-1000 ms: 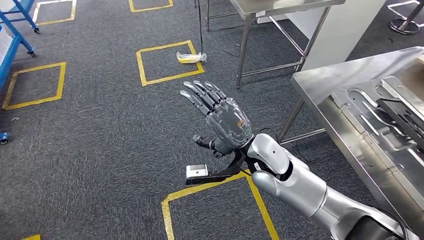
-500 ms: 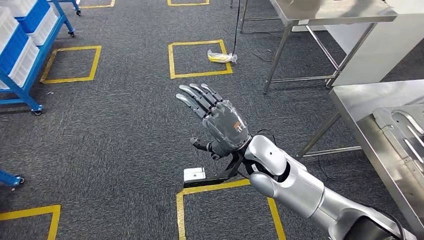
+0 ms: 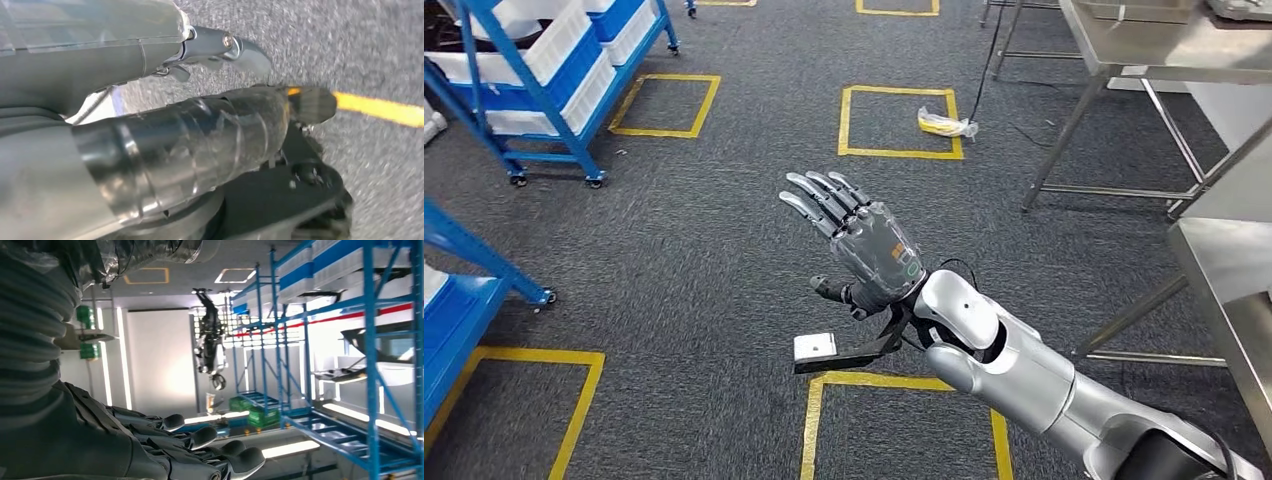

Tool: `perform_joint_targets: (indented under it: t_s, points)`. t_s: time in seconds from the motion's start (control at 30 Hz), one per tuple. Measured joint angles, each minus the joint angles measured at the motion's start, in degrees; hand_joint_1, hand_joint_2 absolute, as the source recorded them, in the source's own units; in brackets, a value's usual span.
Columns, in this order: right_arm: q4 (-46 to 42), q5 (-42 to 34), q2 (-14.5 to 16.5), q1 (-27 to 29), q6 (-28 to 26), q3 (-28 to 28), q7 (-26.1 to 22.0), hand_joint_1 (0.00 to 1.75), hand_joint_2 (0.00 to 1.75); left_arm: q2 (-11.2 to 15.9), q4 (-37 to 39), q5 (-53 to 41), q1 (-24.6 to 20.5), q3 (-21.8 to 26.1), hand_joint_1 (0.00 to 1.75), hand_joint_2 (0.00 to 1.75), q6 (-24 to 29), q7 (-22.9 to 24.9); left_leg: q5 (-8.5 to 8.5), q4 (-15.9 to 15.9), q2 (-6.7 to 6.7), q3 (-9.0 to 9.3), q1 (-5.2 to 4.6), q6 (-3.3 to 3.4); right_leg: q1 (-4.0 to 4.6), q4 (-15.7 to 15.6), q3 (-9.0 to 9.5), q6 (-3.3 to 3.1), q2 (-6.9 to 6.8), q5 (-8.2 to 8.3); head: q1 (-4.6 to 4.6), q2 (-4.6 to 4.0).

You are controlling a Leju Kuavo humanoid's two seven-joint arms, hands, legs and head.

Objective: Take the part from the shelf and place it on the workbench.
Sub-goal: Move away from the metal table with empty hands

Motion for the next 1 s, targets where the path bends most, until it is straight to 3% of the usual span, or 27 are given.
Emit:
perform_joint_targets:
  t_s: [0.03, 0.1, 0.17, 0.2, 0.27, 0.3, 0.37, 0.43, 0.47, 0.5, 0.53, 0.57, 0.6, 0.67, 0.73, 0.8, 0.87, 0.93, 1.0]
  points:
    - [0.05, 0.01, 0.00, 0.02, -0.01, 0.11, 0.00, 0.00, 1.75, 0.04, 0.00, -0.01, 0.06, 0.00, 0.00, 0.00, 0.05, 0.00, 1.00, -1.07, 0.23, 0.67, 0.12, -0.22, -0.06, 0.23, -0.08, 0.15, -0.89, -0.18, -0.01, 0.00]
    - [0.07, 0.01, -0.01, -0.01, -0.02, 0.19, 0.00, 0.00, 1.75, 0.17, 0.00, -0.11, 0.12, 0.00, 0.00, 0.00, 0.16, -0.01, 4.00, -8.02, 2.00, 4.64, 0.18, -0.41, -0.12, 0.95, -0.19, 0.67, -2.41, -0.73, -0.01, 0.00]
    - [0.07, 0.01, -0.03, -0.08, -0.04, 0.20, 0.01, 0.00, 1.75, 0.22, 0.00, -0.22, 0.05, 0.00, 0.00, 0.00, 0.24, -0.06, 5.49, -13.16, 3.66, 7.54, -0.04, 0.10, 0.08, 1.73, -0.28, 1.40, -3.58, -1.34, 0.03, 0.00]
    - [0.07, 0.01, -0.04, -0.11, -0.04, 0.21, 0.01, 0.00, 1.75, 0.21, 0.00, -0.26, 0.03, 0.00, 0.00, 0.00, 0.25, -0.08, 5.44, -13.79, 3.78, 7.81, -0.21, 0.55, 0.22, 1.92, -0.28, 1.75, -4.07, -1.52, 0.04, 0.00]
    - [0.07, 0.02, 0.01, -0.14, -0.04, 0.26, 0.00, 0.00, 1.75, 0.22, 0.00, -0.27, 0.13, 0.00, 0.00, 0.00, 0.27, -0.10, 5.69, -13.76, 2.51, 7.63, -0.39, 1.42, 0.16, 1.92, -0.09, 2.37, -4.95, -1.64, 0.03, 0.00]
    - [0.07, 0.03, 0.02, -0.15, -0.04, 0.28, 0.01, 0.00, 1.75, 0.25, 0.00, -0.28, 0.19, 0.00, 0.00, 0.00, 0.29, -0.10, 5.86, -13.93, 1.92, 7.62, -0.37, 1.79, -0.04, 2.25, -0.13, 2.69, -4.55, -2.07, 0.04, 0.00]
    - [0.10, 0.01, -0.06, -0.12, 0.03, 0.30, 0.06, 0.00, 1.75, 0.33, 0.00, -0.34, 0.17, 0.01, 0.00, 0.00, 0.36, -0.11, 6.22, -14.28, 0.78, 7.63, -0.26, 2.47, -0.43, 5.74, -1.58, 3.11, -1.83, -4.66, 0.05, 0.00]
    - [0.31, -0.03, -0.23, 0.10, 0.24, 0.39, 0.16, 0.00, 1.75, 0.40, 0.00, -0.42, 0.03, 0.02, 0.00, 0.00, 0.42, -0.13, 6.44, -14.34, -0.43, 7.44, -0.40, 2.89, -0.50, 13.16, -5.10, 3.11, 1.14, -8.47, 0.05, 0.00]
    - [0.51, -0.05, -0.29, 0.30, 0.35, 0.50, 0.19, 0.00, 1.75, 0.41, 0.00, -0.44, -0.02, 0.02, 0.00, 0.00, 0.45, -0.14, 6.52, -14.32, -1.16, 7.34, -0.56, 3.04, -0.44, 16.66, -6.88, 2.99, 1.73, -9.66, 0.05, 0.00]
    - [0.73, -0.09, -0.32, 0.48, 0.44, 0.63, 0.22, 0.00, 1.75, 0.40, 0.00, -0.49, -0.01, 0.02, 0.00, 0.00, 0.49, -0.13, 6.58, -14.29, -1.94, 7.27, -0.76, 3.15, -0.38, 18.52, -7.92, 2.78, 1.98, -9.78, 0.05, 0.00]
    - [0.96, -0.12, -0.34, 0.61, 0.49, 0.75, 0.23, 0.00, 1.75, 0.40, 0.00, -0.53, 0.05, 0.02, 0.00, 0.00, 0.52, -0.09, 6.62, -14.24, -2.78, 7.24, -0.94, 3.23, -0.26, 18.26, -7.99, 2.43, 2.17, -8.78, 0.05, 0.00]
    - [1.17, -0.14, -0.35, 0.67, 0.51, 0.85, 0.25, 0.00, 1.75, 0.39, 0.00, -0.57, 0.11, 0.02, 0.00, 0.00, 0.55, -0.04, 6.65, -14.18, -3.63, 7.25, -1.06, 3.26, -0.09, 15.70, -6.92, 1.97, 2.59, -6.80, 0.04, 0.00]
    - [1.33, -0.15, -0.36, 0.65, 0.52, 0.91, 0.27, 0.00, 1.75, 0.37, 0.00, -0.62, 0.15, 0.02, 0.00, 0.00, 0.58, 0.01, 6.69, -14.12, -4.43, 7.26, -1.12, 3.26, 0.15, 11.67, -5.13, 1.44, 3.57, -4.46, 0.05, 0.00]
    - [1.57, -0.15, -0.45, 0.54, 0.52, 0.96, 0.31, 0.00, 1.75, 0.31, 0.00, -0.70, 0.12, 0.03, 0.00, 0.00, 0.66, 0.09, 6.89, -14.05, -5.83, 7.07, -1.10, 3.00, 0.46, 4.77, -2.03, 0.51, 6.30, -1.64, 0.05, 0.00]
    - [1.72, -0.15, -0.53, 0.41, 0.52, 1.05, 0.32, 0.00, 1.75, 0.27, 0.00, -0.67, 0.10, 0.05, 0.00, 0.00, 0.73, 0.15, 7.22, -14.19, -7.14, 6.68, -0.85, 2.41, 0.67, 2.68, -1.19, 0.10, 7.10, -1.41, 0.06, 0.00]
    - [1.76, -0.15, -0.50, 0.26, 0.52, 1.13, 0.33, 0.00, 1.75, 0.28, 0.00, -0.49, 0.24, 0.06, 0.00, 0.00, 0.75, 0.15, 7.33, -14.39, -7.89, 6.45, -0.77, 1.79, 0.62, 1.68, -0.66, -0.08, 5.54, -1.11, 0.05, 0.00]
    - [1.79, -0.15, -0.48, 0.16, 0.52, 1.14, 0.37, 0.00, 1.75, 0.31, 0.00, -0.39, 0.35, 0.07, 0.00, 0.00, 0.75, 0.10, 5.89, -12.11, -5.24, 5.27, -1.04, 1.41, 0.31, 0.25, 0.29, -0.43, 3.86, -0.68, -0.05, 0.00]
    - [1.87, -0.16, -0.48, 0.21, 0.55, 1.16, 0.39, 0.00, 1.75, 0.32, 0.00, -0.38, 0.27, 0.07, 0.00, 0.00, 0.74, 0.02, 2.68, -5.56, -1.56, 1.92, -0.98, 1.02, 0.31, -0.34, 0.84, -0.65, 2.10, -0.66, -0.15, 0.00]
    - [1.98, -0.16, -0.48, 0.35, 0.60, 1.25, 0.39, 0.00, 1.75, 0.33, 0.00, -0.37, 0.25, 0.07, 0.00, 0.00, 0.72, -0.02, 0.91, 0.11, -0.32, -1.20, -0.59, 0.47, 0.36, -0.27, 1.06, -0.50, 0.31, -1.06, -0.15, 0.00]
